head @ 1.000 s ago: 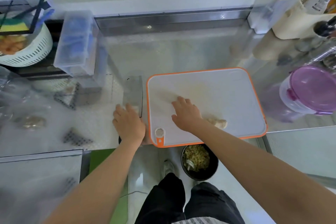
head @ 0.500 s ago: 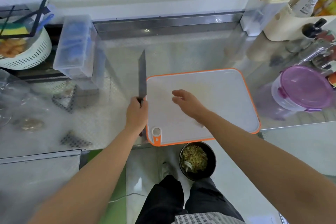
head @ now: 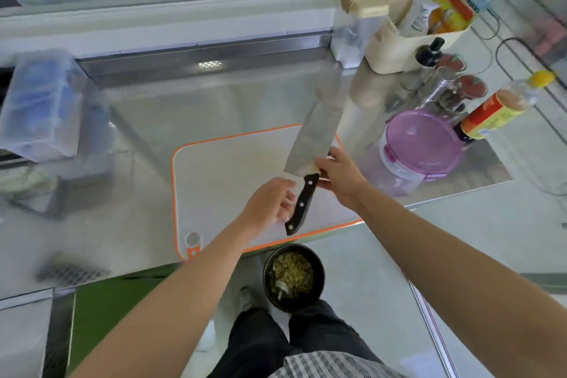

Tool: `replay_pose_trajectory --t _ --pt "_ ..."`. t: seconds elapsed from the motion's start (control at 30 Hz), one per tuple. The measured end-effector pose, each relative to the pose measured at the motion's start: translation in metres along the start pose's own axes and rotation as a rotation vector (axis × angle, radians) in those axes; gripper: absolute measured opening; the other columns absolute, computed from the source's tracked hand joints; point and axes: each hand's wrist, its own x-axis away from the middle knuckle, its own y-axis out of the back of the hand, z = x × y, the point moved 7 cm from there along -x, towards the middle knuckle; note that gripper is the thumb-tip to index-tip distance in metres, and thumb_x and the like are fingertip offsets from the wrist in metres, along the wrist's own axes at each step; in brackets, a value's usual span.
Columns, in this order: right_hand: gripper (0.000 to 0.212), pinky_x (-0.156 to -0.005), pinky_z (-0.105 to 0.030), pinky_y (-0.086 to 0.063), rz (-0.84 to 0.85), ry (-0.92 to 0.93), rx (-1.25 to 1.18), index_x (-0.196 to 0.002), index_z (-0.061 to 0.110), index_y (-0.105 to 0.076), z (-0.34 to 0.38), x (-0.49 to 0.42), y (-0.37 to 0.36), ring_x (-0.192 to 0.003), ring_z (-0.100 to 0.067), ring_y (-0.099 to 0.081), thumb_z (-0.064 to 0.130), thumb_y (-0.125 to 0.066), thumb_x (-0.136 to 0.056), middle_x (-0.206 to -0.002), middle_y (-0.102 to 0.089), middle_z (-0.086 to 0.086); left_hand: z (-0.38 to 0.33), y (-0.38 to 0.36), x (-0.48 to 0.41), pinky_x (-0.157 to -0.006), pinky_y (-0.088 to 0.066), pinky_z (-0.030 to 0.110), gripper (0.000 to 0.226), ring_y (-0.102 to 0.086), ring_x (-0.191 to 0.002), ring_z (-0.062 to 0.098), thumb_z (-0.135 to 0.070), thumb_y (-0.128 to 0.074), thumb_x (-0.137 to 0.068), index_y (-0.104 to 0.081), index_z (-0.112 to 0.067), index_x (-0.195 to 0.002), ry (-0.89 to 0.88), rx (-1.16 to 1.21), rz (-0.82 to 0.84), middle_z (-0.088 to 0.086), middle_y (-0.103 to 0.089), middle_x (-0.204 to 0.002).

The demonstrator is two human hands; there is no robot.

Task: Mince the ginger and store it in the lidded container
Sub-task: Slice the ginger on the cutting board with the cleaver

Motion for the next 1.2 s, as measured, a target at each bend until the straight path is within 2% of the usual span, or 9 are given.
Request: replay_pose_trajectory --t 0.07,0.13,0.27,0.47,0.6,0.8,0.97,1.07,1.2 --pt "0.011 -0.064 -0.032 -0.052 -0.119 0.073 0.21 -0.098 0.014 -0.052 0.004 -0.005 0.027 -0.07 -0.022 -0.054 0.006 -0.046 -0.093 -0.084 -0.051 -0.011 0.005 0.012 -0.003 -0.077 -0.046 0.033 0.021 -0.055 -0.093 0.021 -0.02 -0.047 -0.093 -0.058 -0.019 -0.111 -0.168 -0.527 -0.211 0.002 -0.055 -0.103" --pt "0.01 -0.068 -0.034 -0.042 -0.162 0.162 0.587 -0.099 0.012 -0.051 0.008 -0.007 0.041 -0.071 -0.026 -0.047 0.012 -0.043 -0.094 -0.075 -0.049 -0.009 0.01 0.005 0.0 -0.085 -0.046 0.036 0.031 -0.046 -0.11 0.021 -0.025 -0.057 -0.087 -0.055 -0.021 -0.118 -0.283 -0.891 -0.266 0.003 -0.049 -0.113" --pt "0.02 -0.069 -0.038 -0.035 -0.073 0.255 1.066 -0.113 0.008 -0.047 -0.009 0.003 0.033 -0.084 -0.036 -0.052 0.018 -0.037 -0.099 -0.093 -0.054 -0.018 0.021 -0.016 -0.002 -0.074 -0.047 0.032 0.036 -0.041 -0.108 0.025 -0.028 -0.064 -0.084 -0.055 -0.025 -0.119 -0.282 -1.134 -0.307 0.005 -0.044 -0.112" --pt "0.023 -0.066 -0.04 -0.038 -0.044 0.281 1.332 -0.121 0.014 -0.041 -0.041 0.011 0.025 -0.091 -0.039 -0.057 0.021 -0.036 -0.099 -0.104 -0.051 -0.014 0.022 -0.009 -0.004 -0.07 -0.052 0.04 0.033 -0.045 -0.098 0.026 -0.005 -0.069 -0.074 -0.061 -0.017 -0.104 -0.422 -1.022 -0.357 0.006 -0.048 -0.103" --pt "0.035 -0.066 -0.036 -0.036 0.166 0.179 1.462 -0.123 0.013 -0.033 -0.052 0.009 0.019 -0.087 -0.034 -0.053 0.005 -0.041 -0.09 -0.102 -0.049 -0.012 0.028 0.003 0.001 -0.083 -0.047 0.034 0.044 -0.049 -0.105 0.03 -0.005 -0.071 -0.075 -0.057 -0.01 -0.117 -0.37 -0.925 -0.466 0.013 -0.046 -0.114" --pt "0.008 -0.063 -0.035 -0.037 0.166 0.258 1.336 -0.099 0.011 -0.041 -0.038 0.011 0.017 -0.073 -0.029 -0.043 0.008 -0.039 -0.092 -0.083 -0.044 -0.008 0.041 0.005 0.004 -0.073 -0.035 0.025 0.032 -0.049 -0.085 0.015 -0.028 -0.066 -0.084 -0.054 -0.017 -0.112 -0.117 -0.566 -0.563 0.005 -0.051 -0.108" --pt "0.01 -0.061 -0.034 -0.032 0.235 0.281 1.349 -0.088 0.014 -0.03 -0.048 0.028 0.006 -0.071 -0.029 -0.04 0.009 -0.038 -0.092 -0.08 -0.042 -0.007 0.042 0.004 0.001 -0.075 -0.036 0.022 0.04 -0.048 -0.074 0.01 -0.029 -0.071 -0.081 -0.054 -0.021 -0.117 -0.039 -0.443 -0.593 0.005 -0.048 -0.108" --pt "0.009 -0.063 -0.033 -0.031 0.243 0.26 1.326 -0.091 0.014 -0.031 -0.057 0.025 0.006 -0.072 -0.029 -0.04 0.009 -0.038 -0.093 -0.082 -0.044 -0.008 0.04 0.0 0.0 -0.076 -0.037 0.021 0.044 -0.046 -0.066 -0.002 -0.021 -0.071 -0.08 -0.053 -0.019 -0.12 -0.048 -0.39 -0.597 0.008 -0.048 -0.114" --pt "0.016 -0.065 -0.032 -0.03 0.321 0.231 1.295 -0.11 0.007 -0.041 -0.067 0.022 0.004 -0.074 -0.026 -0.041 0.009 -0.037 -0.094 -0.085 -0.045 -0.009 0.044 -0.005 0.001 -0.076 -0.041 0.022 0.053 -0.053 -0.076 0.012 -0.024 -0.078 -0.076 -0.051 -0.01 -0.119 -0.03 -0.266 -0.628 0.006 -0.048 -0.117"
